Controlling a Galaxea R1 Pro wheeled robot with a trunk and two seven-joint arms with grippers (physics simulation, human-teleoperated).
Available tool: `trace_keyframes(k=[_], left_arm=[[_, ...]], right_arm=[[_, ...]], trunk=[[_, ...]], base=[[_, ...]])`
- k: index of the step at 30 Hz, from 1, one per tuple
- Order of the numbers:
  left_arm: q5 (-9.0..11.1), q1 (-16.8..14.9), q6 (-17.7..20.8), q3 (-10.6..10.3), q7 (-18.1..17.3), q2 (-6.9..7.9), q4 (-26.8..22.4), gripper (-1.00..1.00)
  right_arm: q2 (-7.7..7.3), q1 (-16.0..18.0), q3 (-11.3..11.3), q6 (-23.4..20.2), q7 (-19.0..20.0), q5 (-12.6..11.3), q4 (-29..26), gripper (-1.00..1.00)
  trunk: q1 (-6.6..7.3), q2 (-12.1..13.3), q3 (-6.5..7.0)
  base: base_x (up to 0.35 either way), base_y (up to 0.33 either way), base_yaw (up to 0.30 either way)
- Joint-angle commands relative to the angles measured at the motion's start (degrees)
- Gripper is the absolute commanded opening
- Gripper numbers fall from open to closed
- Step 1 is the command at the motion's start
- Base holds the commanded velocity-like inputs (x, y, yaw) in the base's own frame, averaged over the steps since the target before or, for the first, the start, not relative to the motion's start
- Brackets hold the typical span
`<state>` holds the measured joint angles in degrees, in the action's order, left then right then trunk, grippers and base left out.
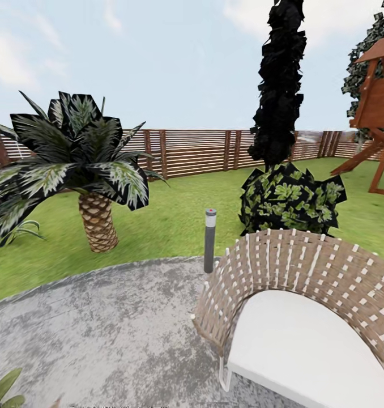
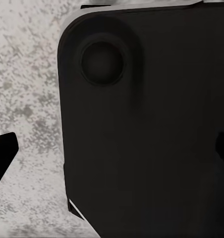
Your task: Pick up the pesticide atomizer in the garden and spray insectifuge to fully cover both potted plants in the garden.
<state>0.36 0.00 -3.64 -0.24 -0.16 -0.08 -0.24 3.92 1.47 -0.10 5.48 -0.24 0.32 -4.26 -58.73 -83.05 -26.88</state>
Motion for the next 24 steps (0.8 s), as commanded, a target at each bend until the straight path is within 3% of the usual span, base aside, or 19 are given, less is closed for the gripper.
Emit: trace_keyframes(k=[1,24], left_arm=[[0.04,0.0,-0.14,-0.02,-0.02,0.0,-0.02,1.0],[0.08,-0.06,-0.14,-0.02,-0.02,-0.08,-0.1,1.0]], right_arm=[[0.02,0.03,-0.01,0.21,-0.02,0.03,0.04,1.0],[-0.05,0.03,0.1,0.16,-0.02,0.03,0.04,1.0]], trunk=[[0.0,-0.03,-0.05],[0.0,-0.03,-0.05]], base=[[0.0,0.0,0.274],[0.0,0.0,0.274]])
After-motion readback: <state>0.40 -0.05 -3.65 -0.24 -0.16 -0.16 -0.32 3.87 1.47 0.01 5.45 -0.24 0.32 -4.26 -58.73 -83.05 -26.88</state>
